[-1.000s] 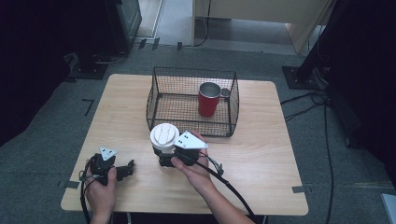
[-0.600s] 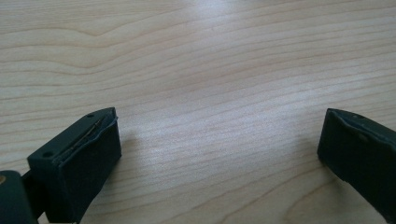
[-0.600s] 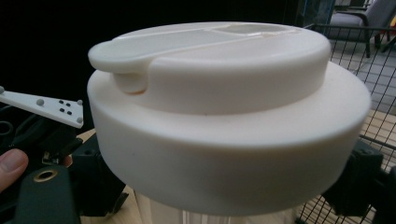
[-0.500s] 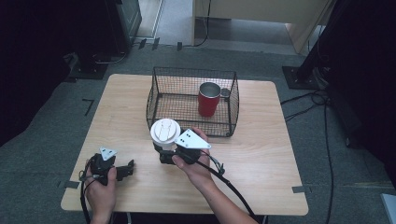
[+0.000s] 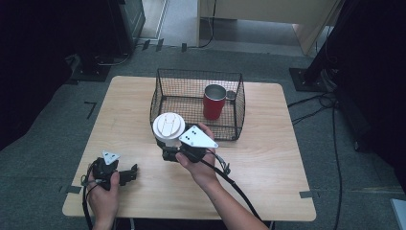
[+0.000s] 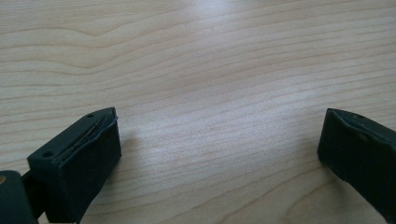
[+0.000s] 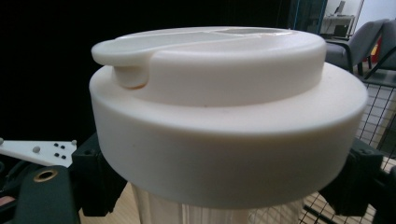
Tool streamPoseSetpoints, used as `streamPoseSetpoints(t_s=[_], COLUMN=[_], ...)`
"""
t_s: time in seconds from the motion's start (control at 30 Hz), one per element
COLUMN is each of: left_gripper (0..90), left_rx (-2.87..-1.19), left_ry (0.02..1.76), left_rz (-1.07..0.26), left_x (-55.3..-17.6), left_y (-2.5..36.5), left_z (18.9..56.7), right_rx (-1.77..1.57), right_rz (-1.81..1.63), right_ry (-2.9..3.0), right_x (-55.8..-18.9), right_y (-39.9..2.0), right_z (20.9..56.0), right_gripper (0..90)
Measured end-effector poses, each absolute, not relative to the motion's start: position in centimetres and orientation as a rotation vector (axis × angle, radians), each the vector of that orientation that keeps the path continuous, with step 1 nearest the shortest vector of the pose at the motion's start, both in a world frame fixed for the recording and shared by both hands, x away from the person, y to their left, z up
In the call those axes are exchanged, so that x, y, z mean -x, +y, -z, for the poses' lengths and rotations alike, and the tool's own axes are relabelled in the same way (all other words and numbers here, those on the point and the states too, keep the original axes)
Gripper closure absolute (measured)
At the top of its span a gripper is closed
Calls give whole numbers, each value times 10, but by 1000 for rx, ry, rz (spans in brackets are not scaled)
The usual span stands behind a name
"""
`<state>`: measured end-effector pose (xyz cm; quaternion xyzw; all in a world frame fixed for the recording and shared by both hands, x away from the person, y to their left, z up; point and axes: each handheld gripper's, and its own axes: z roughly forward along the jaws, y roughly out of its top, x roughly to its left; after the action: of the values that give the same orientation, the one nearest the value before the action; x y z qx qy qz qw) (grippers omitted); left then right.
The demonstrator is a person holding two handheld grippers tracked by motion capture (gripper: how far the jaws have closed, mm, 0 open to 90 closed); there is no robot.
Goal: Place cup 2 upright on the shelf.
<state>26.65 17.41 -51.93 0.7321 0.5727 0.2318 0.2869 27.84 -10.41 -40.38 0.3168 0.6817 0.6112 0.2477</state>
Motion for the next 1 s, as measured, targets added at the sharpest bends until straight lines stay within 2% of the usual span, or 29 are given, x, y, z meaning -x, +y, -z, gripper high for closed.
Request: streamPoseSetpoints(t_s=[1.0], left_gripper=[0], left_rx=[-1955], left_ry=[1532], left_rz=[-618], left_x=[-267], left_y=[174], left_z=[519], right_rx=[-839], right_rz=[-1662], right_ry=[1704], right_x=[-303], right_y=[-110], right_z=[357], right_gripper=[160])
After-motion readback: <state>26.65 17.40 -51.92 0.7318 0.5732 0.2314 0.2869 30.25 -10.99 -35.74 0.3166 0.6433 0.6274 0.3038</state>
